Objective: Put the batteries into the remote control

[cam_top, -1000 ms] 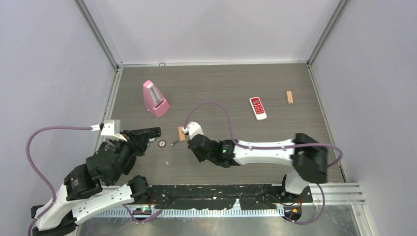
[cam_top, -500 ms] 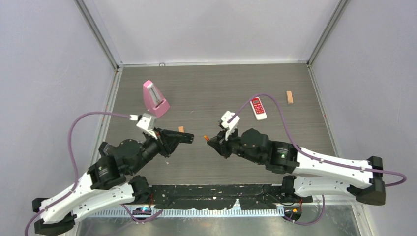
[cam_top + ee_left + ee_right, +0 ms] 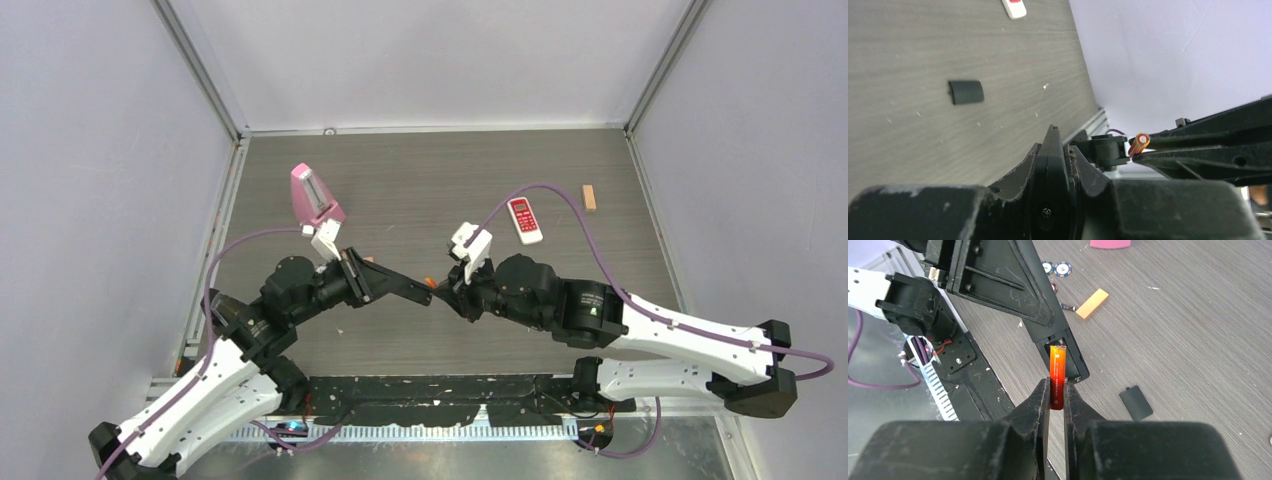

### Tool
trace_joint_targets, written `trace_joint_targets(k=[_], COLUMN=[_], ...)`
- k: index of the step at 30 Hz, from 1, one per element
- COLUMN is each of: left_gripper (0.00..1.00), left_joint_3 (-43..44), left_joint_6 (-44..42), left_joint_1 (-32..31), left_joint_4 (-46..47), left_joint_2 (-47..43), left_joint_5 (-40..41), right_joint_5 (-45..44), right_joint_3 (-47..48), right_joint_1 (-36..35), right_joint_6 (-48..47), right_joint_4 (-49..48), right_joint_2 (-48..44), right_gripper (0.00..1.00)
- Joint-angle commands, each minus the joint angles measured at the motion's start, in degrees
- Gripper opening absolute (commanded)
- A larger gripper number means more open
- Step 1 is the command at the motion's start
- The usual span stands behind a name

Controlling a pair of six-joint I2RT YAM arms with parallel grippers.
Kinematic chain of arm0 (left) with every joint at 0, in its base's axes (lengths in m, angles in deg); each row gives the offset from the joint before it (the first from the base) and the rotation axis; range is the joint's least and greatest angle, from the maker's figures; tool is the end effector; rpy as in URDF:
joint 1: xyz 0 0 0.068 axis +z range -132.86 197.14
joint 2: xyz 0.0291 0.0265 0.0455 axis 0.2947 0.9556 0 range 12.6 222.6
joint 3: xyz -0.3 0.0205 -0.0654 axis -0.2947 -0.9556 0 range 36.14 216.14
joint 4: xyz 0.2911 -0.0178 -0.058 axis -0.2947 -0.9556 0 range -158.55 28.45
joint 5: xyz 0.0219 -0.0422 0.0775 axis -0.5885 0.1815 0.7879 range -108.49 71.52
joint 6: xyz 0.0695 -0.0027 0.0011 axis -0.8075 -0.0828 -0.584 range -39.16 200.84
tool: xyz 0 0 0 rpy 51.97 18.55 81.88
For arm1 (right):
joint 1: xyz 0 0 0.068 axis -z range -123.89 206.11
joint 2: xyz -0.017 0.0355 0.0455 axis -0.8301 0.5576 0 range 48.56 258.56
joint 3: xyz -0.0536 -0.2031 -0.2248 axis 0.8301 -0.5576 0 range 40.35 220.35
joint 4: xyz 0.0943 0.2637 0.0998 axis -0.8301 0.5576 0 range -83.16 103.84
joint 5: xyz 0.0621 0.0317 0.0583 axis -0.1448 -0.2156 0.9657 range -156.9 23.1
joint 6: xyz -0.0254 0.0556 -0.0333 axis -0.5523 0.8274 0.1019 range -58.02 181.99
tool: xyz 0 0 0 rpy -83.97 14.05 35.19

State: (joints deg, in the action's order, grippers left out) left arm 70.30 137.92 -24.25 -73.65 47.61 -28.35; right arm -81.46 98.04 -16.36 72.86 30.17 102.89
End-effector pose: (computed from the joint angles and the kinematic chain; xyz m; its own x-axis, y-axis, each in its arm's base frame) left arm 0.1321 -0.1294 0.3123 -0.7433 -0.4473 -0.4975 0.2810 0.4662 -0.8389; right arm 0.0874 0.2295 0.3896 -0.2618 -0.2223 -0.9392 -0.8170 0.5690 0.0931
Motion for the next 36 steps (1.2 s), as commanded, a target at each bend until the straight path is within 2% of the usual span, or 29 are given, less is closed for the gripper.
trace_joint_targets(k=[1,13,24,36], left_gripper=[0.0,0.0,0.0,0.0], left_joint_3=[-2.4,-7.1,-10.4,-11.3], left_joint_6=[12.6,18.1,19.5,19.7], left_joint_1=[2.5,3.8,4.8,5.2], left_joint_4=[6.0,11.5,15.3,16.1], left_joint_2=[2.3,4.0,3.3,1.6], left_joint_5=[-9.9,-14.0,-14.6,-16.2], right_joint_5=[0.6,2.8,3.1,1.5], right_joint_3=[4.8,7.8,9.6,8.5], right_joint_1=[-0.2,-0.8,-1.0,-1.0], right_joint_6=[-0.6,-2.8,-3.0,-2.4], right_joint_4=[4.4,10.8,14.8,14.2], right_joint_2=[3.0,9.9,13.2,14.1], right_gripper=[0.08,0.11,0.11,0.11])
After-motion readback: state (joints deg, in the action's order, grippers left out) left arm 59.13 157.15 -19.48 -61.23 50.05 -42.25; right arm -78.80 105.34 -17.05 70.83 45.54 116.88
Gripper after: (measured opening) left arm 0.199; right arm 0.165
